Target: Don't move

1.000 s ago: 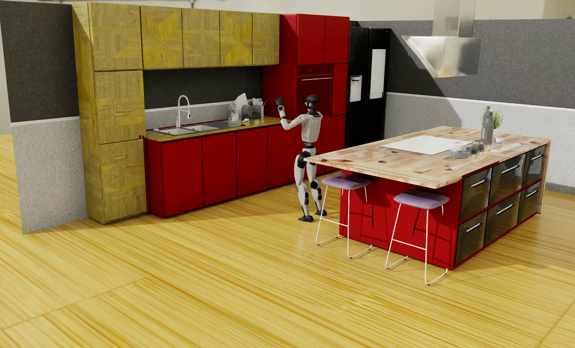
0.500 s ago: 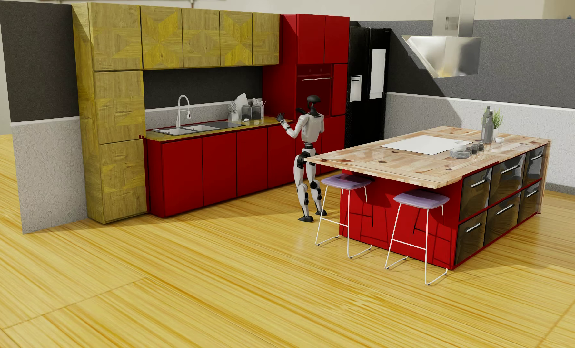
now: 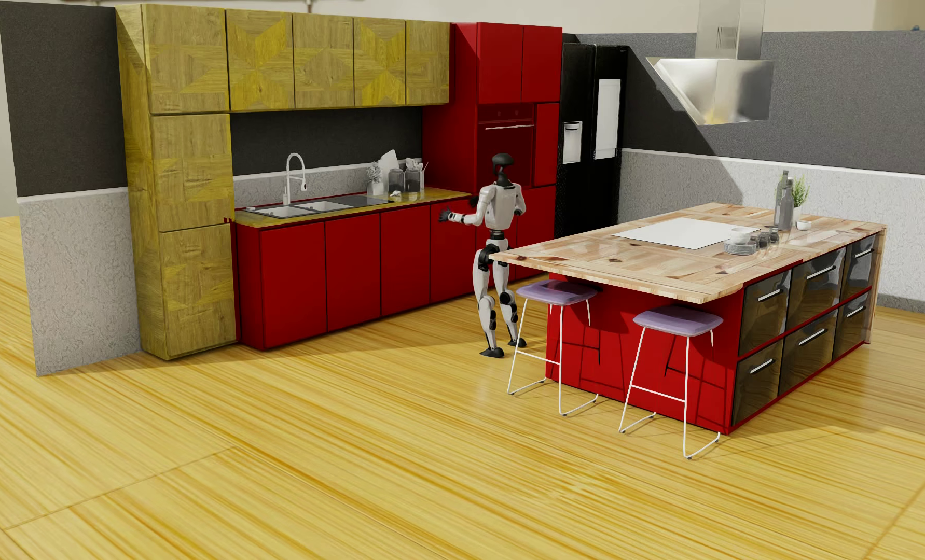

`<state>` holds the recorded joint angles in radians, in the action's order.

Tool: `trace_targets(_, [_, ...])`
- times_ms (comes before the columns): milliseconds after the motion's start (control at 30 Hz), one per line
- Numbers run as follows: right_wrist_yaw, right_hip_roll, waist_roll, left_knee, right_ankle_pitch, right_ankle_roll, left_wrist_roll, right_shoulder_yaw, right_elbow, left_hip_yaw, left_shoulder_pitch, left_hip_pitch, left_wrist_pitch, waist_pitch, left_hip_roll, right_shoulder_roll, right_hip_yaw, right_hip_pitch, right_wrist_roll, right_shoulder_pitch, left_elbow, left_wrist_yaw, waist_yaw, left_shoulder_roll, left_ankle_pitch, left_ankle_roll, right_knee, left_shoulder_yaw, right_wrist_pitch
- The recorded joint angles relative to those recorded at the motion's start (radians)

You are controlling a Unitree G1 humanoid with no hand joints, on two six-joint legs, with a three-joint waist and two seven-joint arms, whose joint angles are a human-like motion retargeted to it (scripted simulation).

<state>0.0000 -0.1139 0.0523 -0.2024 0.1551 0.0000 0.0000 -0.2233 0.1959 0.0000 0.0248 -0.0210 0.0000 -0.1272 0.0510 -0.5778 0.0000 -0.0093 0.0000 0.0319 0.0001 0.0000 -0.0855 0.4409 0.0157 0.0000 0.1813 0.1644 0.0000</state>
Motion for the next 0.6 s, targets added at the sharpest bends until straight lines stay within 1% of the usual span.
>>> trace_targets(67, [0.000, 0.001, 0.004, 0.000, 0.002, 0.000, 0.000, -0.031, -0.037, 0.000, -0.004, -0.001, 0.000, 0.004, -0.002, 0.015, 0.000, -0.001, 0.000, 0.006, 0.026, 0.000, 0.010, 0.000, 0.000, 0.000, 0.001, 0.036, 0.000])
trace_targets(133, [0.000, 0.004, -0.003, -0.001, 0.002, 0.000, 0.000, -0.062, -0.061, 0.000, -0.002, -0.003, 0.000, 0.006, -0.005, 0.023, 0.000, -0.001, 0.000, 0.007, 0.064, 0.000, 0.012, -0.003, -0.002, 0.000, -0.001, 0.092, 0.000])
trace_targets(200, [0.000, 0.001, -0.007, -0.012, 0.012, 0.000, 0.000, -0.072, -0.106, 0.000, -0.005, -0.008, 0.000, 0.008, -0.002, 0.043, 0.000, -0.005, 0.000, 0.009, 0.128, 0.000, 0.015, 0.002, 0.009, 0.000, -0.002, 0.156, 0.000])
trace_targets(333, [0.000, 0.006, -0.026, 0.000, 0.011, 0.000, 0.000, -0.068, -0.237, 0.000, -0.011, -0.008, 0.000, 0.013, -0.009, 0.077, 0.000, -0.019, 0.000, -0.013, 0.279, 0.000, 0.029, 0.001, -0.008, 0.000, 0.009, 0.226, 0.000])
trace_targets(433, [0.000, 0.007, -0.028, 0.005, -0.003, 0.000, 0.000, -0.140, -0.358, 0.000, -0.038, -0.003, 0.000, 0.023, -0.010, 0.085, 0.000, -0.009, 0.000, -0.032, 0.363, 0.000, 0.033, -0.011, -0.017, 0.000, 0.005, 0.287, 0.000])
trace_targets(500, [0.000, 0.006, -0.029, -0.010, 0.006, 0.000, 0.000, -0.194, -0.435, 0.000, -0.064, -0.014, 0.000, 0.026, -0.010, 0.095, 0.000, -0.011, 0.000, -0.049, 0.411, 0.000, 0.023, -0.023, 0.002, 0.000, 0.000, 0.344, 0.000])
trace_targets(600, [0.000, -0.001, -0.020, -0.012, 0.004, 0.000, 0.000, -0.261, -0.519, 0.000, -0.084, -0.014, 0.000, 0.032, 0.000, 0.115, 0.000, -0.011, 0.000, -0.077, 0.475, 0.000, 0.015, -0.039, 0.005, 0.000, 0.000, 0.388, 0.000])
